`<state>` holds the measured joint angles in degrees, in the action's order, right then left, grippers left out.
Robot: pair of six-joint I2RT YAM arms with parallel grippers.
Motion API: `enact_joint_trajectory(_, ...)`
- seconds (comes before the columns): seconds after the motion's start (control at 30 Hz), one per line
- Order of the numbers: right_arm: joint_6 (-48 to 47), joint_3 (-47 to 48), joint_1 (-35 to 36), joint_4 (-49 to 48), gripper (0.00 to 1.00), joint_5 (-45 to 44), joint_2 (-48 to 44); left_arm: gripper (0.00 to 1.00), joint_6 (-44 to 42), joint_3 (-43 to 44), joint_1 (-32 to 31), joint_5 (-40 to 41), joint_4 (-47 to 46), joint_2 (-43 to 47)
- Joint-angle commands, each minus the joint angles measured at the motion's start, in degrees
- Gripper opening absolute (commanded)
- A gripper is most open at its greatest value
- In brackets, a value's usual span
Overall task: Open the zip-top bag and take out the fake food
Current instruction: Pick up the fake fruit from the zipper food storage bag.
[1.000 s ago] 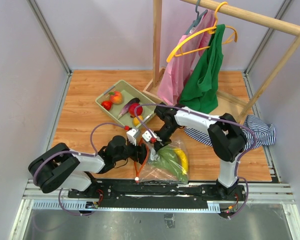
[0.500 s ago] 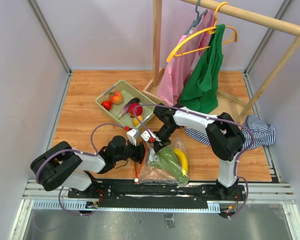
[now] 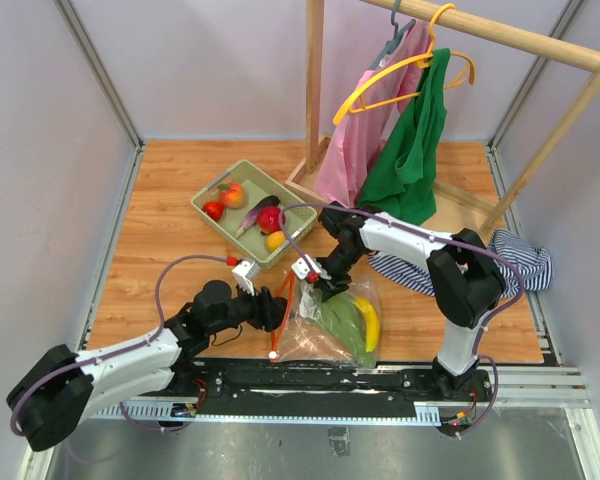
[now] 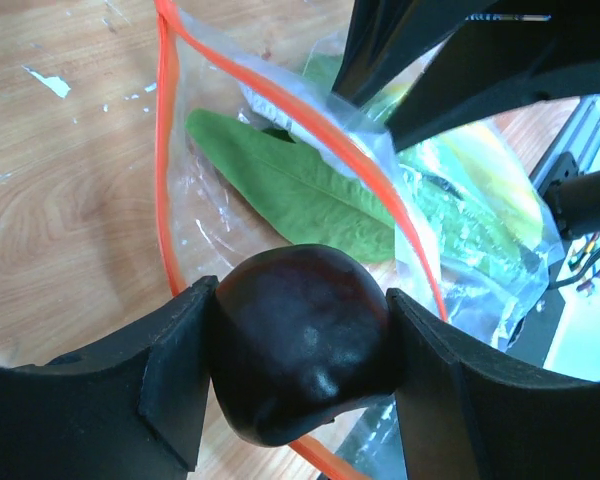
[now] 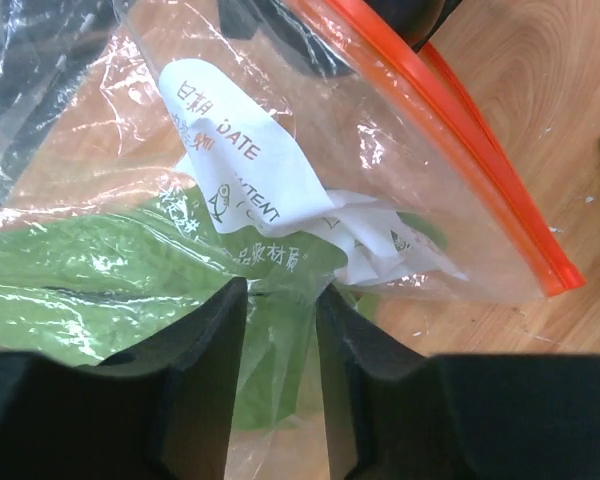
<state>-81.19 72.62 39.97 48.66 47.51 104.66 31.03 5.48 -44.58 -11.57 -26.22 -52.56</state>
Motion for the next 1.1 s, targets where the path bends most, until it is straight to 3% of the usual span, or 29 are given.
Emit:
enact_joint_trajectory(0.0, -1.1, -0.7, -0.5, 2.2, 0.47, 2.0, -2.6, 0.20, 3.9, 0.1, 0.1, 3.5, 8.4, 6.7)
enact_joint_trajectory(0.13, -1.8, -1.5, -0.7, 2.4, 0.70, 3.1, -6.6, 0.20, 6.3, 1.4, 0.5, 4.6, 13.0, 11.0)
enact_joint_trajectory(0.23, -2.1, -1.5, -1.1, 3.1, 0.76, 3.7, -9.7, 0.19, 7.3, 3.1, 1.0, 6.0, 15.8, 12.7)
enact_joint_trajectory(0.63, -1.5, -0.6, -1.4, 14.9, 0.76, 5.0, -20.9, 0.19, 4.9, 14.2, 7.9, 7.8, 21.0, 11.2)
enact_joint_trajectory(0.77, -1.5, -3.1, -1.5, 17.7, 0.76, 7.8, -23.9, 0.20, 3.7, 18.7, 10.8, 7.1, 20.4, 7.5)
enact_joint_trajectory(1.07, -0.3, -6.2, -3.9, 16.1, 0.76, 4.8, -26.3, 0.19, 1.9, 24.5, 21.3, 1.7, 15.4, -3.0)
